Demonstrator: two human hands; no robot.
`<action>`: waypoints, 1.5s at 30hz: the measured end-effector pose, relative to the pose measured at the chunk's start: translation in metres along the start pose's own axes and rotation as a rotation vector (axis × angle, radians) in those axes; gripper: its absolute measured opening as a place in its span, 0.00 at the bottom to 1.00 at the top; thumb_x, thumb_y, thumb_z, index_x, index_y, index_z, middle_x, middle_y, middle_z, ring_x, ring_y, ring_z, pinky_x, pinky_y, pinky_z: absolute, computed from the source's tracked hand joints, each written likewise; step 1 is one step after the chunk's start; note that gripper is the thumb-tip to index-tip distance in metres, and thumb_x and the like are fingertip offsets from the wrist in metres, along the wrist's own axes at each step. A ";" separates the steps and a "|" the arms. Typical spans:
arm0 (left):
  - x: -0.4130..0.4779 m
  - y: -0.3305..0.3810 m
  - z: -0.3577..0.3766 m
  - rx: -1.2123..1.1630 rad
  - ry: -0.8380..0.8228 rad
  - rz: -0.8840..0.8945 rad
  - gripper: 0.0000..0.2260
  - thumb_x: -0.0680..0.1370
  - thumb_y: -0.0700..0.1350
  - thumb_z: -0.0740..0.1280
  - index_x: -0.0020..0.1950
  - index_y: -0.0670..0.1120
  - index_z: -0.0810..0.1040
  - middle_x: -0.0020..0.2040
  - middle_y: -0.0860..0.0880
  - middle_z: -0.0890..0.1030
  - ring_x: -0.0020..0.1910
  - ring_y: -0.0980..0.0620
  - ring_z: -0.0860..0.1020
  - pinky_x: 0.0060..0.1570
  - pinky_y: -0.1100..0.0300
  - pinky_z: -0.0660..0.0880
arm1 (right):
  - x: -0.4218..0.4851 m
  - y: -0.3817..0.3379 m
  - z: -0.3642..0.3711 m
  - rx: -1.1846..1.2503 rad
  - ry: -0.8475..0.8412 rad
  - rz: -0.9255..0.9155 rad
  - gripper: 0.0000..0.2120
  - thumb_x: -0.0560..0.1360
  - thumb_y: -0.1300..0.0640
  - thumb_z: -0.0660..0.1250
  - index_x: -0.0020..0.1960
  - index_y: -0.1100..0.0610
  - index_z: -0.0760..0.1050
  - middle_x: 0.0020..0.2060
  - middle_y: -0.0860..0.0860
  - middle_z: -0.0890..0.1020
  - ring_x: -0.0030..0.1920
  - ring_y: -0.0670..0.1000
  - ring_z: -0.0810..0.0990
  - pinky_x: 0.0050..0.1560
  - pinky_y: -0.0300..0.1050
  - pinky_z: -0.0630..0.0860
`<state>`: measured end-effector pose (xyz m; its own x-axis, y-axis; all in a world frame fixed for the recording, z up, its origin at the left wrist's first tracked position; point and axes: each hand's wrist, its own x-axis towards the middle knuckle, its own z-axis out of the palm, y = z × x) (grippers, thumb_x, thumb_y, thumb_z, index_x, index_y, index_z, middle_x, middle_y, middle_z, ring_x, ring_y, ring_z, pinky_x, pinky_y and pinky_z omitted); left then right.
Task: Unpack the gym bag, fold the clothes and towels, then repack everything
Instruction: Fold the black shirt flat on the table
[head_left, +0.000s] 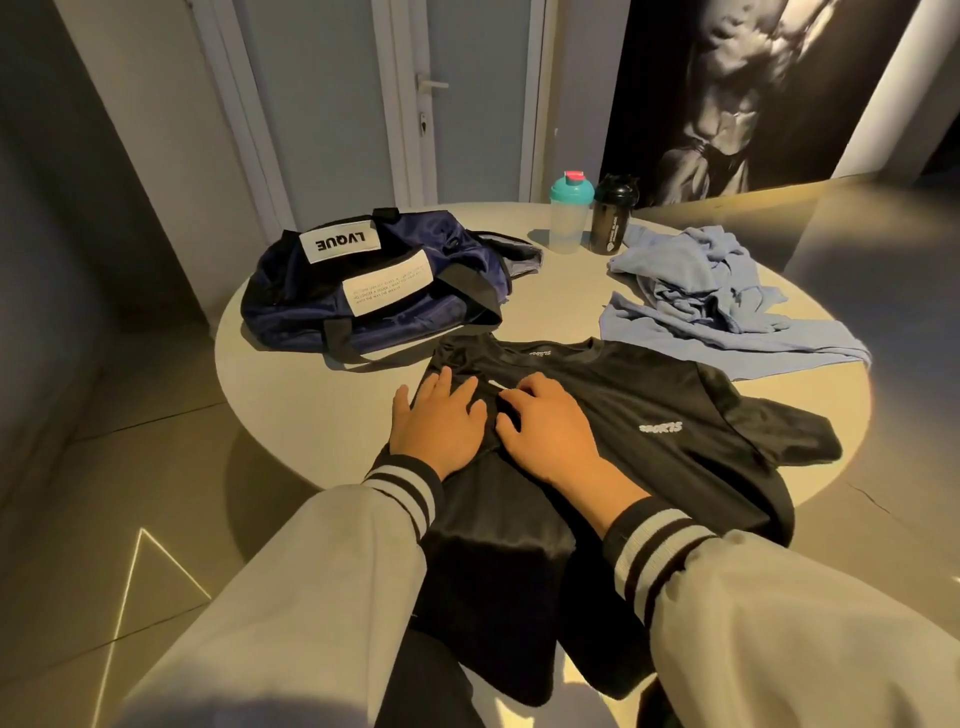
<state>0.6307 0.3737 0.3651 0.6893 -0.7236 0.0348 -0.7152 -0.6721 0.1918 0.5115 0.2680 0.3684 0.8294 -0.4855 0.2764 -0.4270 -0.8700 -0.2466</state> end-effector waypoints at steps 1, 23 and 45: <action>0.000 0.000 0.000 0.007 0.018 -0.012 0.24 0.85 0.58 0.47 0.82 0.57 0.55 0.83 0.47 0.51 0.82 0.48 0.48 0.78 0.41 0.42 | -0.002 0.001 -0.003 -0.047 0.029 0.014 0.19 0.79 0.46 0.61 0.65 0.53 0.78 0.59 0.53 0.75 0.60 0.56 0.73 0.57 0.51 0.73; -0.009 0.033 -0.009 0.066 -0.139 0.058 0.28 0.83 0.60 0.52 0.82 0.54 0.53 0.83 0.48 0.51 0.81 0.45 0.50 0.77 0.40 0.42 | -0.052 0.054 -0.036 -0.051 0.116 0.264 0.17 0.79 0.49 0.61 0.65 0.52 0.77 0.62 0.52 0.75 0.64 0.57 0.70 0.64 0.55 0.66; -0.011 0.210 0.050 -0.012 0.100 0.598 0.20 0.85 0.51 0.54 0.78 0.56 0.65 0.78 0.52 0.65 0.76 0.49 0.62 0.76 0.49 0.56 | -0.095 0.164 -0.075 0.047 -0.091 0.815 0.28 0.82 0.39 0.50 0.79 0.49 0.58 0.80 0.62 0.48 0.79 0.65 0.40 0.75 0.68 0.41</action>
<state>0.4673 0.2324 0.3563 0.1765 -0.9567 0.2313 -0.9809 -0.1515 0.1216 0.3355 0.1644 0.3718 0.2924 -0.9527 -0.0827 -0.8942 -0.2417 -0.3768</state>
